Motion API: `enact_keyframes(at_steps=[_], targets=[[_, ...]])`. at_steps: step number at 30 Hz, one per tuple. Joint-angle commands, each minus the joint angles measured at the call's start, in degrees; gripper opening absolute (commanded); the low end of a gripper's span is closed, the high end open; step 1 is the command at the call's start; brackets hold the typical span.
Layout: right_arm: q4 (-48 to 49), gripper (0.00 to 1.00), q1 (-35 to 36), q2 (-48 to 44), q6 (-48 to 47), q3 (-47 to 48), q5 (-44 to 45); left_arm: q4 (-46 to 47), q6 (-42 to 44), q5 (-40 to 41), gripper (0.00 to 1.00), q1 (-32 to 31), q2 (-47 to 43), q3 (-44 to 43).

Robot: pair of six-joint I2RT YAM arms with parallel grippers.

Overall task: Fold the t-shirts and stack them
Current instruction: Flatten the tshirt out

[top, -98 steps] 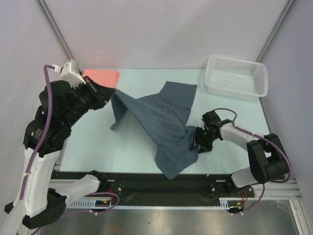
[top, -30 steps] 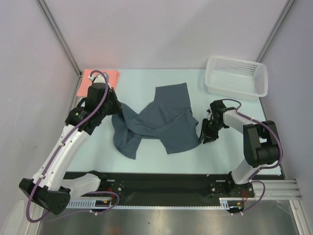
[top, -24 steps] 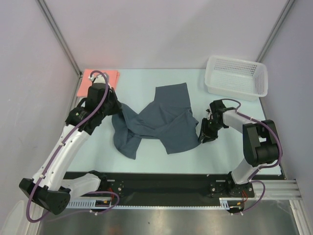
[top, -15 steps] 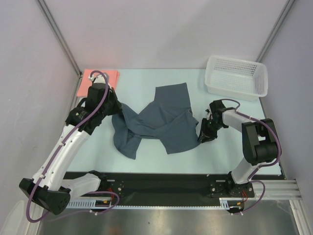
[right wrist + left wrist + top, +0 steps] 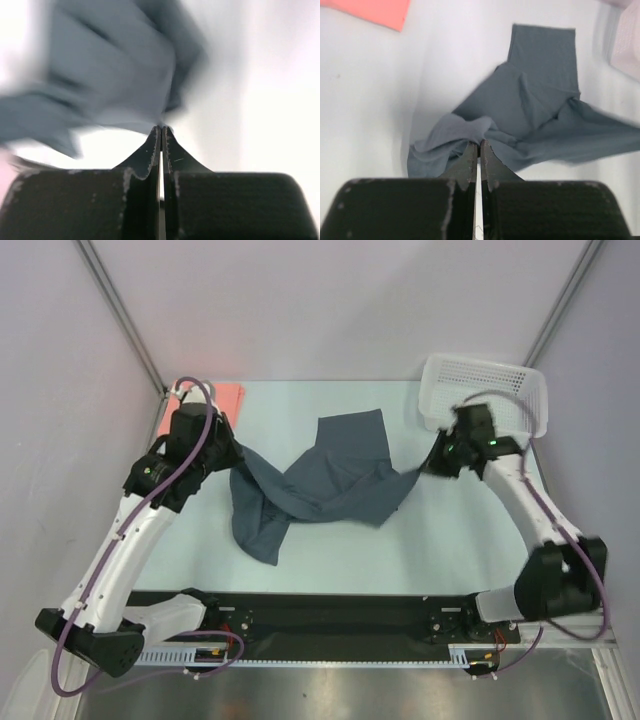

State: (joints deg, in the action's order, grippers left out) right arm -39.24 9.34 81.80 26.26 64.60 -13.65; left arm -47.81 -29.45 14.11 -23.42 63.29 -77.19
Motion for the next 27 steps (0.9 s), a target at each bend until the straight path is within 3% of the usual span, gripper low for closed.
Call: enact_keyframes(at_steps=[1, 8, 18, 27], targets=[[1.9, 0.0, -3.3, -10.1, 6.3, 13.5, 3.7, -2.0, 2.4, 4.7, 0.0, 0.4, -0.7, -6.6], [17.2, 0.0, -4.2, -24.4, 8.3, 27.5, 4.3, 2.4, 9.3, 4.9, 0.0, 0.4, -6.1, -14.6], [22.0, 0.0, -4.2, -34.5, 4.0, 41.1, 5.7, 7.4, 16.4, -8.8, 0.0, 0.4, -14.9, -33.6], [22.5, 0.0, -3.7, -35.5, 3.0, 54.8, 2.0, 9.0, 19.2, -10.9, 0.0, 0.4, -19.7, -43.7]])
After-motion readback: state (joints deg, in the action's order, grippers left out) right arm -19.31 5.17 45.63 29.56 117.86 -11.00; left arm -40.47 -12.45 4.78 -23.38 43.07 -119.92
